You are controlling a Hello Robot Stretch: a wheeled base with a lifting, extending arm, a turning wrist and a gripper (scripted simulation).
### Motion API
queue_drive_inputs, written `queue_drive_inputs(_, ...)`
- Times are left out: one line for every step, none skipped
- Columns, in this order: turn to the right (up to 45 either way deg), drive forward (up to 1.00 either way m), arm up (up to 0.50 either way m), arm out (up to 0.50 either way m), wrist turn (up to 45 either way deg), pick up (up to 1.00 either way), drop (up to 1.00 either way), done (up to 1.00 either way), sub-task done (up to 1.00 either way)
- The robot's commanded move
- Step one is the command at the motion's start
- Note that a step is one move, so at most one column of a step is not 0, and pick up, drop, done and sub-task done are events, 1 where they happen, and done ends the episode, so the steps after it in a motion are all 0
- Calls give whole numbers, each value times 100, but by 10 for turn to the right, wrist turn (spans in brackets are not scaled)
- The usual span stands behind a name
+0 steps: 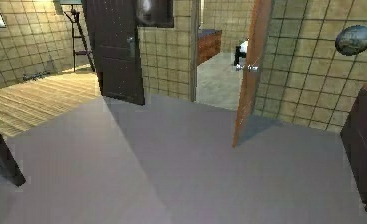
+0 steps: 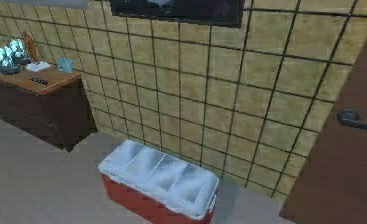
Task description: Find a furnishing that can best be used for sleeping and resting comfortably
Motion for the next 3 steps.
queue_drive_inputs(0, 100, 0, 0, 0, 0, 0, 0, 0)
queue_drive_inputs(0, 55, 0, 0, 0, 0, 0, 0, 0)
queue_drive_inputs(0, 30, 0, 0, 0, 0, 0, 0, 0)
